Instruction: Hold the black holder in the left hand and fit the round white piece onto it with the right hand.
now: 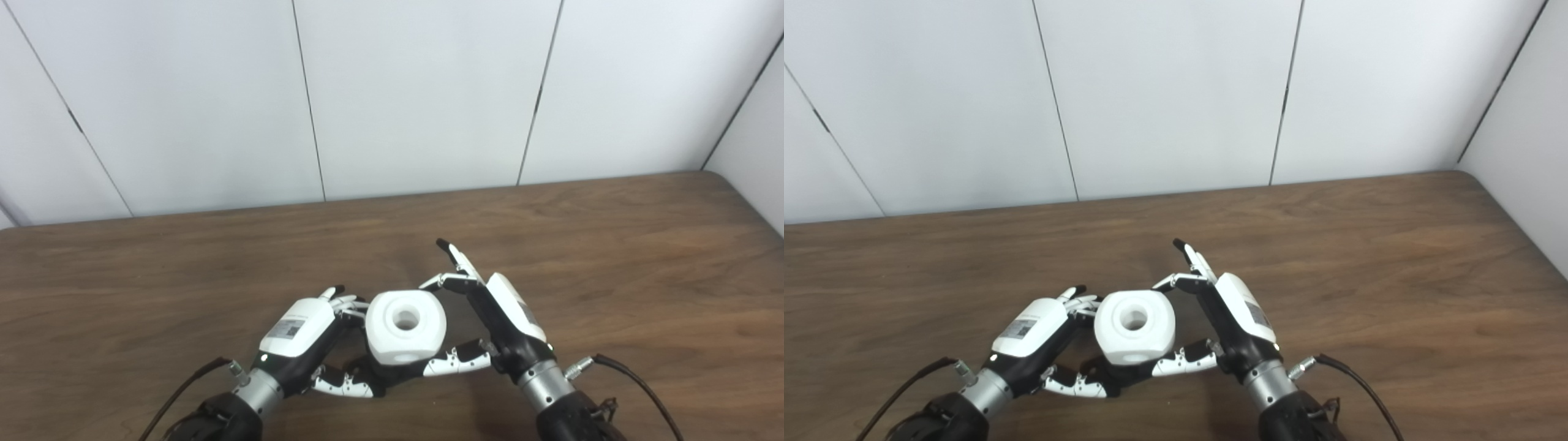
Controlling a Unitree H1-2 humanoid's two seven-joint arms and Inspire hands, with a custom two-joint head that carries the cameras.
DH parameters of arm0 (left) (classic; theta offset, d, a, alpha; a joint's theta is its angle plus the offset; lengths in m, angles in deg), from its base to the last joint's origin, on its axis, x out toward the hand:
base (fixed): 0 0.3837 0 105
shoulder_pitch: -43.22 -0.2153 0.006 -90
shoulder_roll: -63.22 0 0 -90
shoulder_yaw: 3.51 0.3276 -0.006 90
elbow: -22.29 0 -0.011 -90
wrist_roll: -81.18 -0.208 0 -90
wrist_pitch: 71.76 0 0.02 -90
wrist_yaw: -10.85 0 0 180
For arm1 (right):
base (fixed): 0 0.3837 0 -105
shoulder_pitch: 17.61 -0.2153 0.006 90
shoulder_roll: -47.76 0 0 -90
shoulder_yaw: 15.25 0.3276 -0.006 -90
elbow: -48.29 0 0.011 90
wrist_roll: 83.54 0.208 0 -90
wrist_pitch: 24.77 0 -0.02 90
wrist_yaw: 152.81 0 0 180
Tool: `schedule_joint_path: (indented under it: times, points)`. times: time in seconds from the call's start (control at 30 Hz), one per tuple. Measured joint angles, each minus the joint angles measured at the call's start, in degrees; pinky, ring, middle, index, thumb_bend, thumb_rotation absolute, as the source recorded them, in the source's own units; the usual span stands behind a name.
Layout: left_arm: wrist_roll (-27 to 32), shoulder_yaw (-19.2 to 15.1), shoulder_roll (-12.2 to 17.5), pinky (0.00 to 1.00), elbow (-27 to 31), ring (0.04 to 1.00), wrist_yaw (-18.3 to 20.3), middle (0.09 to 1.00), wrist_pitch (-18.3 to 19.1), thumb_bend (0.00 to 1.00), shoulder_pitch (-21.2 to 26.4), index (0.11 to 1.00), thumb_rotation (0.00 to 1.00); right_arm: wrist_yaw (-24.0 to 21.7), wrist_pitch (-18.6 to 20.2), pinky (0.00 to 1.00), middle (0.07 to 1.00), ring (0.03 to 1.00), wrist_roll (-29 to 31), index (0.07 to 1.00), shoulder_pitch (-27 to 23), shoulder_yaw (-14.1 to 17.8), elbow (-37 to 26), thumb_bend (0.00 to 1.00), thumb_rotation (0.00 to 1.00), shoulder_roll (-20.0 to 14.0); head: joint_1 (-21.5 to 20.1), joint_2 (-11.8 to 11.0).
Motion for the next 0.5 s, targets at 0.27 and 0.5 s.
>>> schedule_joint_path:
  times: [0.27,0.5]
  points:
    - [-0.36,0.04,-0.16,1.0,0.0,0.891,-0.17,0.819,0.0,0.52,0.0,0.48,0.05,0.0,-0.01,0.8,0.992,1.0,-0.15,0.481,0.0,-0.09,0.02,0.5,0.13,0.04,0.26,0.18]
    - [-0.45,0.04,-0.24,1.0,0.01,0.891,-0.16,0.82,0.07,0.52,0.0,0.48,0.05,-0.23,-0.01,0.81,0.994,1.0,0.0,0.481,0.01,-0.43,0.02,0.5,0.13,0.04,0.7,0.35]
